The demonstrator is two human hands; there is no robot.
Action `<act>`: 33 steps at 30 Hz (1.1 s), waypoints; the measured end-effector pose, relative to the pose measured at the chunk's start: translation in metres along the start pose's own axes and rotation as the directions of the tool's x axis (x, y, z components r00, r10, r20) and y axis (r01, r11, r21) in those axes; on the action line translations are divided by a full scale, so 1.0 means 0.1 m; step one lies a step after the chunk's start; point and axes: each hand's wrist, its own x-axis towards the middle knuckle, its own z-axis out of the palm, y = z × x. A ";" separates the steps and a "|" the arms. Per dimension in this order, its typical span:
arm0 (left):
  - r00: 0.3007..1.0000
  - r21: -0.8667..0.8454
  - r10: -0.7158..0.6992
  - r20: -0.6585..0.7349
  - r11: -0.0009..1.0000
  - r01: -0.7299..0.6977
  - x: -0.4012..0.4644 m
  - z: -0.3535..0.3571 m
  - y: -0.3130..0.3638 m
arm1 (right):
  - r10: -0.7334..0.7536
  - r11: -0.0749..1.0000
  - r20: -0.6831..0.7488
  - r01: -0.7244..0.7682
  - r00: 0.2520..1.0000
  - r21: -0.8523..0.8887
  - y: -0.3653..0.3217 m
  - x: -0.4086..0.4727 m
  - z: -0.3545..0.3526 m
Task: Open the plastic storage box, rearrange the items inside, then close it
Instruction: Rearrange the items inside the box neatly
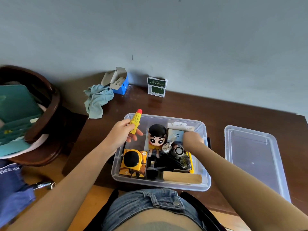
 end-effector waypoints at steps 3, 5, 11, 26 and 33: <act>0.999 -0.023 -0.050 0.007 0.998 0.051 -0.01 0.01 -0.02 | 0.017 1.000 0.035 -0.017 0.999 -0.001 -0.01 0.03 -0.04; 0.997 -0.034 -0.071 0.016 0.997 0.072 -0.01 0.03 -0.03 | 0.027 1.000 0.048 -0.027 0.998 -0.003 -0.01 0.03 -0.04; 0.998 -0.011 -0.061 0.011 0.998 0.061 -0.02 0.04 -0.10 | 0.060 0.997 0.033 -0.062 0.998 0.041 -0.03 0.01 0.05; 0.999 -0.094 0.020 -0.033 0.995 -0.023 -0.09 0.02 -0.16 | -0.011 0.999 0.116 0.017 0.993 -0.051 0.00 -0.33 0.14; 0.995 -0.256 -0.078 -0.066 0.965 0.058 -0.10 -0.03 -0.12 | -0.004 0.994 -0.018 0.002 1.000 -0.112 0.12 -0.53 -0.15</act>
